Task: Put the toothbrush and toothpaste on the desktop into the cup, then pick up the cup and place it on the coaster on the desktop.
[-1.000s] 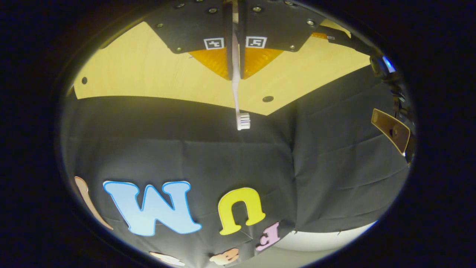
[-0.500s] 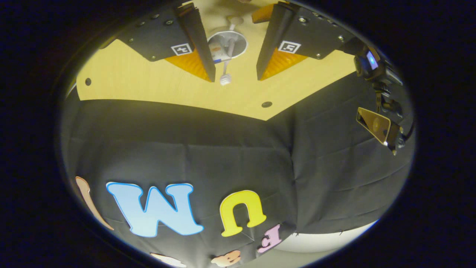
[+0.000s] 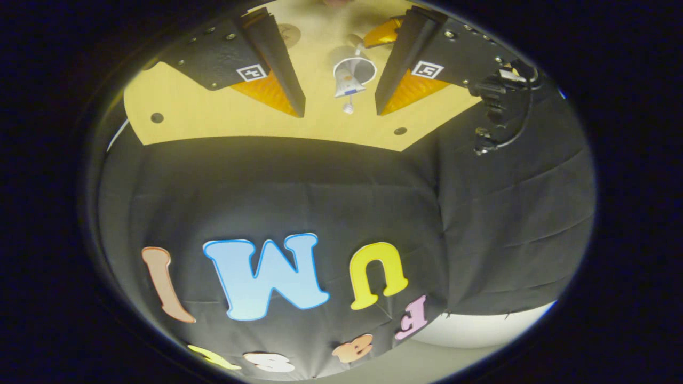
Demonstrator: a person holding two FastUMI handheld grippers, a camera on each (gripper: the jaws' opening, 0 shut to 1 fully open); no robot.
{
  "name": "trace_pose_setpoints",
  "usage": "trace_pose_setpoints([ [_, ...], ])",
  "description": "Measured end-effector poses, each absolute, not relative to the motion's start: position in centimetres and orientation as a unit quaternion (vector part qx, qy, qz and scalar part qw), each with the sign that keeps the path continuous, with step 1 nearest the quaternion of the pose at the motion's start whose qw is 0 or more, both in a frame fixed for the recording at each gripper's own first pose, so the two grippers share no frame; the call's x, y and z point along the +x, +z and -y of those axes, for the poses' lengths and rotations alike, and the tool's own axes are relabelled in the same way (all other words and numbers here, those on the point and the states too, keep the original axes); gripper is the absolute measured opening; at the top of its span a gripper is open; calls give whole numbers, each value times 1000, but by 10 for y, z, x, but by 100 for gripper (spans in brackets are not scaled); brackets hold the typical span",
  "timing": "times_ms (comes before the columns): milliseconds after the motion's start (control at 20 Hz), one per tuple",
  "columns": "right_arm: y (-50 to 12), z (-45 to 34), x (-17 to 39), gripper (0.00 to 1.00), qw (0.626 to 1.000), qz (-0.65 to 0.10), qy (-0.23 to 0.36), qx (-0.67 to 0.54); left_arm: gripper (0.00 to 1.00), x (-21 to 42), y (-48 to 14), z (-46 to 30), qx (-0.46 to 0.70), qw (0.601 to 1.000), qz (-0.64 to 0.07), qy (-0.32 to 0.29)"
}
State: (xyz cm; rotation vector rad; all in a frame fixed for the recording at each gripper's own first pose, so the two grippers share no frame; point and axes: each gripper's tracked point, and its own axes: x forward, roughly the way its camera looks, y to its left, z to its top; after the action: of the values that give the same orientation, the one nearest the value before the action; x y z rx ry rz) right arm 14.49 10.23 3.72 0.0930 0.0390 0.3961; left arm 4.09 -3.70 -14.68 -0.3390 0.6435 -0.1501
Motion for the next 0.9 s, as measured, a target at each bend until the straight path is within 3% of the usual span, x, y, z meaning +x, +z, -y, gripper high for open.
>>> trace_pose_setpoints([
  [450, 23, -12, 112, 83, 992, -26, 114, 50, 95, 57, -147, 61, -144, 926, -341, -77],
  [800, 6, 4, 103, 81, 990, -49, 114, 70, 95, 79, -166, 71, -157, 909, -384, -39],
  [850, 4, 7, 103, 81, 990, -51, 115, 69, 100, 83, -171, 71, -160, 905, -393, -33],
  [900, 2, 10, 103, 83, 989, -54, 115, 68, 94, 86, -175, 70, -158, 901, -402, -22],
])
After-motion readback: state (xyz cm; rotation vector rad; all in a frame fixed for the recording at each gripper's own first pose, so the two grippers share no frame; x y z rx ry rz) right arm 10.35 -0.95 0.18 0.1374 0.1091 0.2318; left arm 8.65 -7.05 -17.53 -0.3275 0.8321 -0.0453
